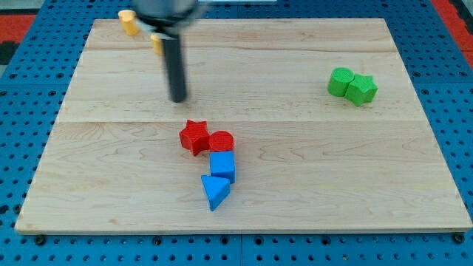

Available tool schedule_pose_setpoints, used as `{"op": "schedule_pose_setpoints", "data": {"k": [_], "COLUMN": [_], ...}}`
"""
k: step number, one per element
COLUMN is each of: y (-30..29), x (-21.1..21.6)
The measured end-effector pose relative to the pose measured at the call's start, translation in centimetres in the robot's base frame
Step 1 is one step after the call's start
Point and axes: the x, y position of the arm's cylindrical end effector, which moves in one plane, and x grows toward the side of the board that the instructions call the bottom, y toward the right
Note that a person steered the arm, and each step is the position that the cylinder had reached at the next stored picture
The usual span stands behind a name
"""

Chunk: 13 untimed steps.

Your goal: Push yellow heart to the right yellow hexagon

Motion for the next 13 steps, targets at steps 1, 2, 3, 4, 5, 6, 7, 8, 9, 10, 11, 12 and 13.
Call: {"op": "schedule_pose_setpoints", "data": {"k": [1,2,3,4,5,6,7,8,9,10,11,12,13], "y": [-9.1,-16.0,-14.1,-11.4,-2.8,6.1,15.2,17.6,14.8,21.7,16.0,14.2,13.5], "x": [-5.2,-10.3,-19.0,-18.9,-18.9,-18.8,-18.7,-13.3,-13.0,-16.7,-17.0,-13.0,-14.9]}}
